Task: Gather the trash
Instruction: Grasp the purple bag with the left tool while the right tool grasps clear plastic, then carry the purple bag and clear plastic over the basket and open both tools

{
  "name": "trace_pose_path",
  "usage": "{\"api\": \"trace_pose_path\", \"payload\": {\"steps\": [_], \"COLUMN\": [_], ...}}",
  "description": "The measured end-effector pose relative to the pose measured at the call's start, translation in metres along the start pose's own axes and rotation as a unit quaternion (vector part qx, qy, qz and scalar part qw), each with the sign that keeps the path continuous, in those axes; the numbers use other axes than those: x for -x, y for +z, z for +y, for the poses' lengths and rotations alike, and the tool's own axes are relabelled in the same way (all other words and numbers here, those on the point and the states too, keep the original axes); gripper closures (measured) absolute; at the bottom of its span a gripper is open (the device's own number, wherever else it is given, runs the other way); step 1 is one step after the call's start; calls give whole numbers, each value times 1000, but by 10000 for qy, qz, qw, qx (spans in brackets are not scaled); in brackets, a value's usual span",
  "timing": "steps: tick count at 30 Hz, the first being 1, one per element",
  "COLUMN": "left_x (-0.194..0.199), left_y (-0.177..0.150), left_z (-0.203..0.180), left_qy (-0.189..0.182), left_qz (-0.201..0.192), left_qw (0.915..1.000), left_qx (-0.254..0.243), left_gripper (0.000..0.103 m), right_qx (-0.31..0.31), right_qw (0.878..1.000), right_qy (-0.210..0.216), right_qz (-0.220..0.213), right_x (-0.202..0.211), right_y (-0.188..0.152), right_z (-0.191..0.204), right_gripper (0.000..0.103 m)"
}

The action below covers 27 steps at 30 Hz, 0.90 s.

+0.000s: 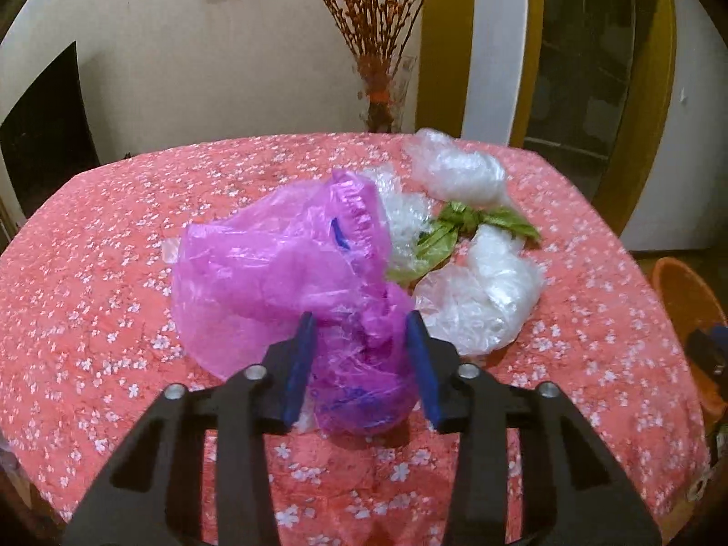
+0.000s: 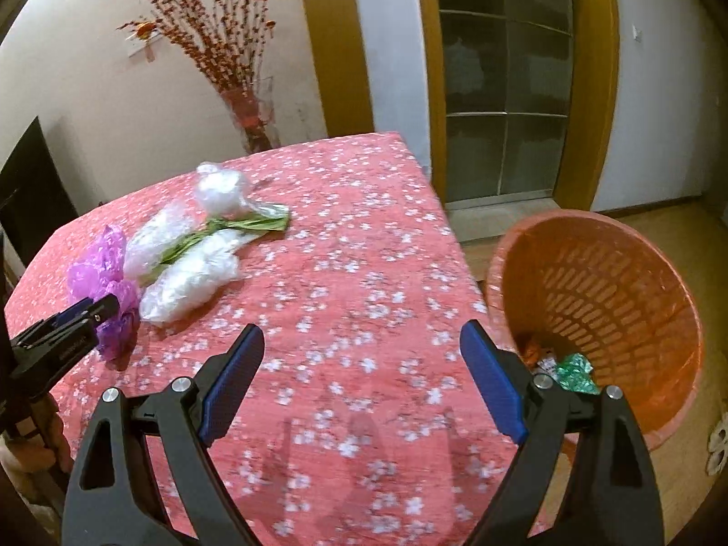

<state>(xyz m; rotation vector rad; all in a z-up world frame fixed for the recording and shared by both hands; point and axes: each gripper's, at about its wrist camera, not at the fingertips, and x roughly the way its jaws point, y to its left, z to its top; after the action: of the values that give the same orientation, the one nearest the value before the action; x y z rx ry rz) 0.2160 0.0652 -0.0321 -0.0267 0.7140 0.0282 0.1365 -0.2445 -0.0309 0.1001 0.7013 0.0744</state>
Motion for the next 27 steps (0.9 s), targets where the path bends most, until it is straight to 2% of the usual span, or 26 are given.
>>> {"api": "trace_pose_path", "payload": {"steps": [5, 13, 16, 18, 21, 25, 27], "left_x": [18, 47, 56, 61, 66, 70, 71], "left_y": [3, 10, 14, 16, 21, 26, 27], "left_z": [15, 59, 76, 86, 98, 109, 112], "left_qy": [-178, -393, -389, -371, -313, -285, -282], "left_qz": [-161, -363, -439, -482, -553, -600, -615], "left_qw": [9997, 9972, 9960, 9952, 9944, 9937, 9935], "left_qx": [73, 515, 680, 772, 846, 900, 919], "left_gripper": [88, 93, 93, 93, 93, 94, 94], "right_qx": [157, 509, 655, 672, 628, 526, 506], "right_qw": [9996, 9970, 9951, 9938, 9927, 9924, 9921], "right_qy": [214, 590, 730, 853, 963, 920, 837], "right_qz": [-23, -12, 78, 220, 373, 620, 790], "right_x": [-3, -16, -27, -37, -51, -76, -87], "right_y": [7, 15, 17, 19, 22, 24, 22], "right_z": [25, 73, 91, 101, 113, 127, 129], "right_gripper": [16, 17, 24, 34, 42, 45, 52]}}
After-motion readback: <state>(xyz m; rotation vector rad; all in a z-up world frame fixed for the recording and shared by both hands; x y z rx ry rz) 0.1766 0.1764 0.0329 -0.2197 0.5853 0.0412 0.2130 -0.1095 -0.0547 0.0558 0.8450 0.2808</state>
